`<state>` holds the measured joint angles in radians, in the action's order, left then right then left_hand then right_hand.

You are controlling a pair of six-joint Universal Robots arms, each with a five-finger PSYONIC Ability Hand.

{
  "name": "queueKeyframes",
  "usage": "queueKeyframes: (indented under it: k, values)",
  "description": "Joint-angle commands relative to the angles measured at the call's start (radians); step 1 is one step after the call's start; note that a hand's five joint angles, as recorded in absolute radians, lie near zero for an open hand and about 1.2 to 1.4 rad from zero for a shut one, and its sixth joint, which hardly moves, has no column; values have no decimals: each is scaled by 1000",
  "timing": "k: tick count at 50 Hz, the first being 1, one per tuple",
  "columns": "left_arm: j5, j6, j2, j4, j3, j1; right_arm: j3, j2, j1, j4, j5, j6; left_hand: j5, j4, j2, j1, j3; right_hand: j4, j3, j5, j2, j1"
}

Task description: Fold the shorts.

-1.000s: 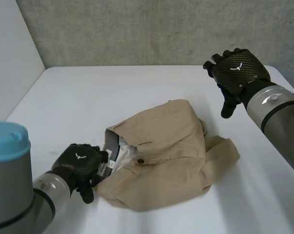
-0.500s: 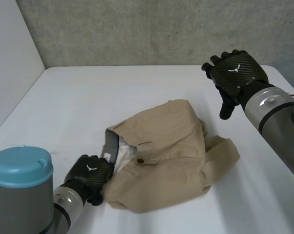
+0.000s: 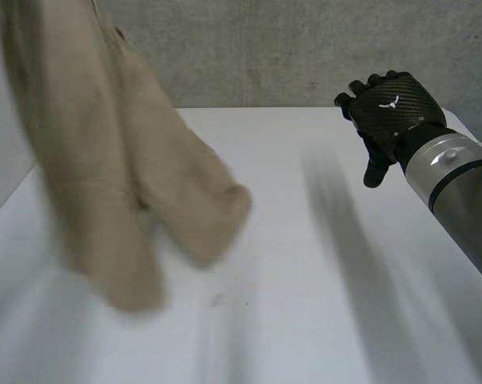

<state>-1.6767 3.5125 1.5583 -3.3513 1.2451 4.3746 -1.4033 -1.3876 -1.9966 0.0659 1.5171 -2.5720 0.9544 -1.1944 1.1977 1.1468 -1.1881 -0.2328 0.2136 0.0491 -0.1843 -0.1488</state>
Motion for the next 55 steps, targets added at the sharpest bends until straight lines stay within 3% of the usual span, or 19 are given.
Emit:
queueKeyframes:
  k: [1,5,12,18,20,21,22,24,27,34,46,52,54,55]
  values:
    - [8,8,122,-46,-107,-220,3,-5,9,0,0,0,267,-202,199,249,-208,58,-39,-49,10,-26]
    - [0,26,234,-47,-83,-361,3,-7,9,2,-1,0,267,-202,199,249,-208,58,-39,-49,10,-26]
    - [-20,48,382,-54,39,-458,3,-13,10,2,-6,0,267,-202,199,249,-208,58,-39,-49,10,-26]
    - [-12,31,606,-54,88,-645,6,-13,12,0,-5,0,267,-202,199,249,-208,58,-39,-49,10,-26]
    - [-8,31,632,-51,89,-676,6,-13,12,0,-5,0,-196,262,-265,-214,255,58,-39,-49,10,-26]
    - [-8,40,644,-47,91,-705,6,-13,10,2,-5,0,-682,747,-750,-699,741,58,-39,-49,10,-26]
    - [-8,45,644,-45,91,-714,6,-13,10,2,-6,0,-808,874,-877,-826,868,58,-39,-49,10,-26]
    - [-11,42,628,-42,91,-736,6,-13,10,2,-8,0,-836,902,-905,-854,895,58,-39,-49,10,-26]
    - [-18,37,579,-33,94,-730,-2,-11,9,8,-15,-2,-836,902,-905,-854,895,58,-39,-49,10,-26]
    - [-57,31,367,9,195,-577,-19,-4,-4,11,-28,4,-836,902,-905,-854,895,58,-39,-49,10,-26]
    - [-164,28,103,39,480,-368,-106,27,-4,72,-188,62,-725,790,-793,-743,784,25,-5,-15,-24,-59]
    - [-166,-12,36,90,620,-323,-218,58,1,38,-300,61,-341,406,-410,-359,400,-166,185,175,-214,-250]
    - [-166,-26,28,107,634,-319,-230,64,2,37,-316,64,-328,394,-397,-346,387,-202,221,211,-250,-285]
    - [-166,-39,20,127,645,-314,-265,85,4,34,-346,73,-317,382,-385,-334,376,-350,369,359,-398,-434]
